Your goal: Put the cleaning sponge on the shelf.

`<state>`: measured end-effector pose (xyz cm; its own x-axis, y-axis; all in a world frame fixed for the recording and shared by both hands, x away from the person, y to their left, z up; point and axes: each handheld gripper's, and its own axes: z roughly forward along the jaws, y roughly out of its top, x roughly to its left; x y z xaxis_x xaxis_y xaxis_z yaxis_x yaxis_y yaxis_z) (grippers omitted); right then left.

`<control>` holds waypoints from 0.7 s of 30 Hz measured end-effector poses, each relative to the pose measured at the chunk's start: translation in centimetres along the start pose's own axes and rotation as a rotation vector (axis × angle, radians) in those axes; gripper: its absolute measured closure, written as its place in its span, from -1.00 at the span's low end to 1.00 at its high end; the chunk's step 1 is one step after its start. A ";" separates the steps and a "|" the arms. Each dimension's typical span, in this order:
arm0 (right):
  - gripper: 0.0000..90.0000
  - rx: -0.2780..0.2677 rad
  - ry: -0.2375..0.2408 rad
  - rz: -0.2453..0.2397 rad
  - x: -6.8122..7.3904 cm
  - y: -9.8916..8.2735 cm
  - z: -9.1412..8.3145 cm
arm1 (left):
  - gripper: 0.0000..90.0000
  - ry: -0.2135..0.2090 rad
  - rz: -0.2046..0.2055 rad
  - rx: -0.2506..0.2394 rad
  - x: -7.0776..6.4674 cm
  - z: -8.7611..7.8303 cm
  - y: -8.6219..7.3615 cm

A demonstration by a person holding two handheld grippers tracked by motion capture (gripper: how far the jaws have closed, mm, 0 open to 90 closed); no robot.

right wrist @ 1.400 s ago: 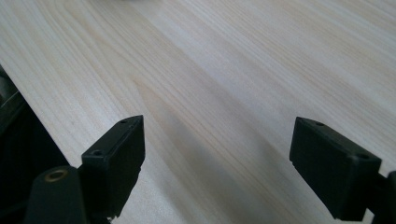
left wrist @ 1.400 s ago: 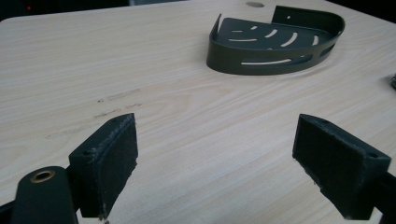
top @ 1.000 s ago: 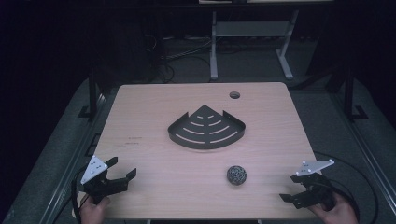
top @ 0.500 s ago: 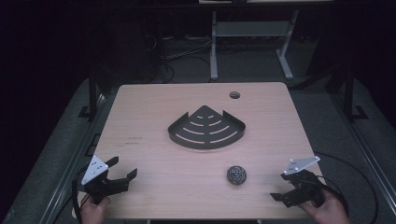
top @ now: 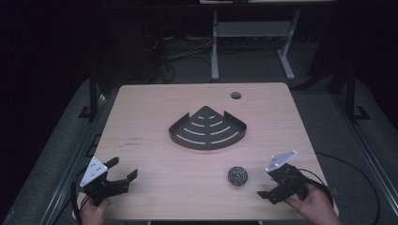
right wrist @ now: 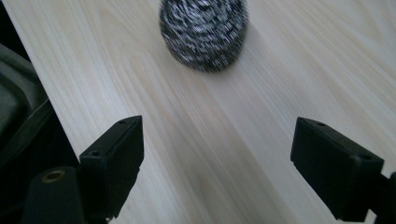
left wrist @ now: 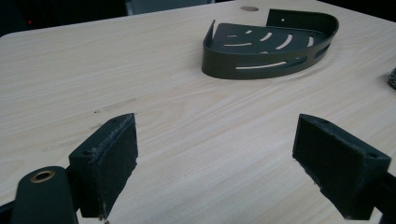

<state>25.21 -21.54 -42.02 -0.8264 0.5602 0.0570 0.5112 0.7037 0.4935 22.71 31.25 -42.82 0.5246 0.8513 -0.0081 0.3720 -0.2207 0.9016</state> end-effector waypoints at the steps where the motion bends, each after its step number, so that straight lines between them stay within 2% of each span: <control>1: -0.63 0.003 0.000 -0.015 0.2 0.4 0.2 | -0.70 0.000 0.001 0.003 0.0 0.0 0.0; 3: -0.63 0.008 0.002 -0.022 0.3 0.9 0.3 | -0.70 -0.003 0.004 0.002 -0.1 0.0 0.0; 4: -0.63 0.019 0.005 -0.053 0.6 1.6 0.8 | -0.70 -0.005 0.008 0.002 -0.1 0.0 0.1; 6: -0.63 0.022 0.011 -0.065 0.8 2.3 1.1 | -0.70 -0.009 0.009 -0.006 -0.1 0.0 0.1; 21: -0.64 0.039 0.028 -0.091 1.0 4.9 2.8 | -0.70 -0.003 -0.010 -0.023 0.2 -0.4 0.2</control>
<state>27.51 -16.33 -41.99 -0.8756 0.4815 0.0378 0.4421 0.7677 0.4639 22.57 31.62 -42.49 0.5230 0.8521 -0.0183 0.3596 -0.2011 0.9112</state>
